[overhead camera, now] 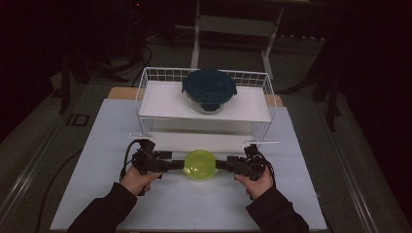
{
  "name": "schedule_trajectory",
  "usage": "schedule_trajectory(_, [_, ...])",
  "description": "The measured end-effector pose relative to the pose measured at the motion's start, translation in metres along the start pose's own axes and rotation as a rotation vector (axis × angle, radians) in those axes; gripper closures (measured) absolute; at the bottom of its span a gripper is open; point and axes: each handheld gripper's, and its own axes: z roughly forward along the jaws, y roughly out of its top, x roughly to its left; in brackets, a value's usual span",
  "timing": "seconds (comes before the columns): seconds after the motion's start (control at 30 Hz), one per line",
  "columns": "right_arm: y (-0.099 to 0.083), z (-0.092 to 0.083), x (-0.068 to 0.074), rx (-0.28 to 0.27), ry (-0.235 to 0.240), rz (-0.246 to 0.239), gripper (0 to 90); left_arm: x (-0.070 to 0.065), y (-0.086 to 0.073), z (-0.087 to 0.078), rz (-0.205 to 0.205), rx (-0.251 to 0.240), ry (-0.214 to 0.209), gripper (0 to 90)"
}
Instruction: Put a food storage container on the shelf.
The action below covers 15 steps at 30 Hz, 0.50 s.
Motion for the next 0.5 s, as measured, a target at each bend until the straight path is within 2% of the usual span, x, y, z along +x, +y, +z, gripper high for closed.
schedule_trajectory(0.03, [0.0, 0.001, -0.002, 0.006, -0.004, 0.028, 31.5, 0.003, 0.0, 0.001, -0.024, 0.011, -0.002, 6.0])
schedule_trajectory(0.07, [-0.001, 0.003, -0.004, 0.012, 0.001, 0.055, 32.2, 0.006, -0.001, 0.003, -0.055, 0.015, -0.004, 10.5])
schedule_trajectory(0.1, [-0.001, 0.005, -0.006, 0.019, 0.001, 0.074, 35.4, 0.009, -0.001, 0.004, -0.095, 0.016, -0.009, 16.1])
schedule_trajectory(0.13, [-0.002, 0.006, -0.008, 0.023, 0.002, 0.1, 39.8, 0.014, -0.002, 0.006, -0.135, 0.018, -0.028, 16.9])
schedule_trajectory(0.17, [-0.002, 0.009, -0.01, 0.031, 0.013, 0.125, 41.1, 0.014, -0.002, 0.006, -0.135, 0.018, -0.028, 21.3])
schedule_trajectory(0.2, [-0.003, 0.012, -0.011, 0.043, 0.004, 0.137, 47.0, 0.018, -0.003, 0.01, -0.178, 0.022, -0.003, 28.9])
schedule_trajectory(0.23, [-0.003, 0.014, -0.012, 0.052, 0.004, 0.147, 48.2, 0.021, -0.003, 0.012, -0.196, 0.033, -0.006, 29.9])
schedule_trajectory(0.27, [-0.004, 0.017, -0.013, 0.06, 0.003, 0.159, 49.7, 0.022, -0.004, 0.013, -0.213, 0.037, -0.005, 33.3])
schedule_trajectory(0.3, [-0.004, 0.017, -0.013, 0.06, 0.003, 0.159, 49.7, 0.022, -0.004, 0.013, -0.213, 0.037, -0.005, 34.9])
schedule_trajectory(0.33, [-0.005, 0.021, -0.013, 0.074, -0.005, 0.169, 53.2, 0.026, -0.004, 0.016, -0.242, 0.04, 0.005, 37.3])
schedule_trajectory(0.4, [-0.005, 0.024, -0.014, 0.083, -0.019, 0.178, 56.3, 0.029, -0.005, 0.019, -0.262, 0.048, -0.001, 40.9])
schedule_trajectory(0.5, [-0.005, 0.026, -0.014, 0.09, -0.019, 0.196, 58.8, 0.031, -0.006, 0.022, -0.27, 0.063, -0.012, 47.5])
